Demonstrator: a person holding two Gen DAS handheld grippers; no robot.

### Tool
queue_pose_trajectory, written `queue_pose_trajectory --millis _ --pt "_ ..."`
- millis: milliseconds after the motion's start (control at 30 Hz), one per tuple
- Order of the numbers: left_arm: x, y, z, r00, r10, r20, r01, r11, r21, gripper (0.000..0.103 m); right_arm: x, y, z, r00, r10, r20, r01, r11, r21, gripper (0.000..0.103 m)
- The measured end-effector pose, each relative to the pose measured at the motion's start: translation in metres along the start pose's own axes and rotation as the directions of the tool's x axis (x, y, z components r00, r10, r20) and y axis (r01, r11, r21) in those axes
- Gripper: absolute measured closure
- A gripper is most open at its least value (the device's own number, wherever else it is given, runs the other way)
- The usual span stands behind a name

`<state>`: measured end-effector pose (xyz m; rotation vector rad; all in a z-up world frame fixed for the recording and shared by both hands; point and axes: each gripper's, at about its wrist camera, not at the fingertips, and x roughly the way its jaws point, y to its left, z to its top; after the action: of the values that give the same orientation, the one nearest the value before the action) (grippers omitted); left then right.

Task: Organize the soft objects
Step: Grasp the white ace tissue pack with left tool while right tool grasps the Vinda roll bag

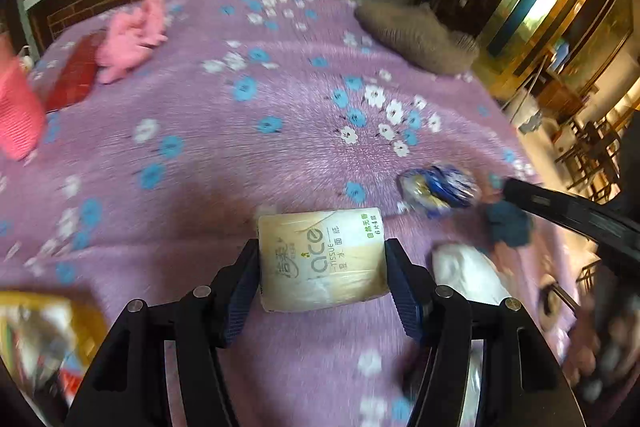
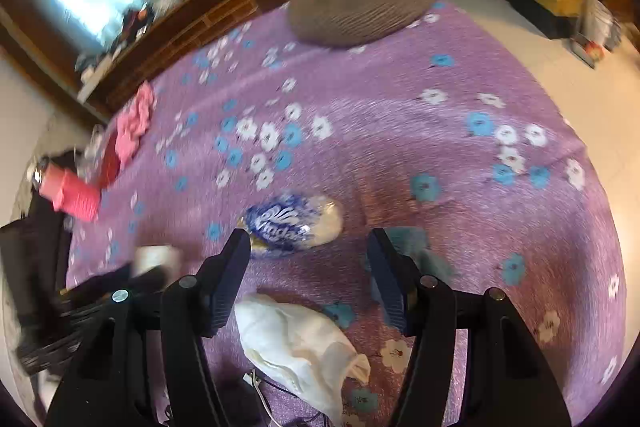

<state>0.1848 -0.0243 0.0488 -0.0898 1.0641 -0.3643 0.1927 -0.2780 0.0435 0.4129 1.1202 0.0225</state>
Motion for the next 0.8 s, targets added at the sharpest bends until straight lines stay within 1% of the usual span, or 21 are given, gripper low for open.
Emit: queue_pose_trajectory --millis 100,200,300,333,367,400,467,533,567,633,700,800 --pt "-0.031 0.006 -0.025 0.999 -0.036 0.034 0.036 0.999 -0.013 0.043 0.018 0.012 0.006 0.997 -0.013 -0.074 0.009 0.998 -0.055 0.044" --pt "-0.055 0.012 -0.053 0.996 -0.061 0.061 0.062 0.998 -0.019 0.043 0.034 0.021 0.013 0.991 -0.084 -0.108 0.075 0.993 -0.087 0.044" --pt "-0.072 0.019 -0.080 0.992 -0.081 0.093 0.084 0.996 -0.029 0.043 0.051 0.026 0.020 0.981 -0.130 -0.145 0.115 0.987 -0.111 0.044" --pt "-0.077 0.022 -0.087 0.992 -0.081 0.101 0.085 0.996 -0.035 0.043 0.057 0.027 0.021 0.977 -0.141 -0.159 0.123 0.985 -0.118 0.042" --pt "-0.083 0.028 -0.093 0.991 -0.076 0.112 0.081 0.996 -0.042 0.043 0.061 0.029 0.022 0.975 -0.147 -0.169 0.127 0.984 -0.124 0.034" --pt "-0.086 0.032 -0.103 0.989 -0.069 0.127 0.076 0.996 -0.056 0.043 0.066 0.032 0.023 0.969 -0.166 -0.184 0.141 0.980 -0.141 0.031" --pt "-0.097 0.044 -0.113 0.988 -0.067 0.142 0.078 0.994 -0.080 0.043 0.069 0.035 0.024 0.966 -0.168 -0.194 0.140 0.978 -0.152 0.031" --pt "-0.106 0.055 -0.128 0.985 -0.060 0.159 0.080 0.990 -0.119 0.043 0.074 0.035 0.022 0.962 -0.160 -0.223 0.125 0.979 -0.163 0.032" --pt "-0.117 0.061 -0.133 0.984 -0.060 0.168 0.084 0.987 -0.139 0.043 0.075 0.035 0.021 0.962 -0.156 -0.226 0.119 0.979 -0.166 0.040" --pt "-0.125 0.074 -0.144 0.980 -0.060 0.189 0.095 0.979 -0.181 0.043 0.070 0.036 0.019 0.970 -0.153 -0.190 0.119 0.977 -0.178 0.041" --pt "-0.138 0.088 -0.157 0.978 -0.052 0.203 0.098 0.970 -0.222 0.043 0.061 0.038 0.016 0.978 -0.131 -0.165 0.102 0.980 -0.172 0.042" --pt "-0.161 0.110 -0.174 0.975 -0.036 0.218 0.096 0.957 -0.274 0.043 0.047 0.043 0.015 0.986 -0.119 -0.120 0.098 0.980 -0.173 0.042"
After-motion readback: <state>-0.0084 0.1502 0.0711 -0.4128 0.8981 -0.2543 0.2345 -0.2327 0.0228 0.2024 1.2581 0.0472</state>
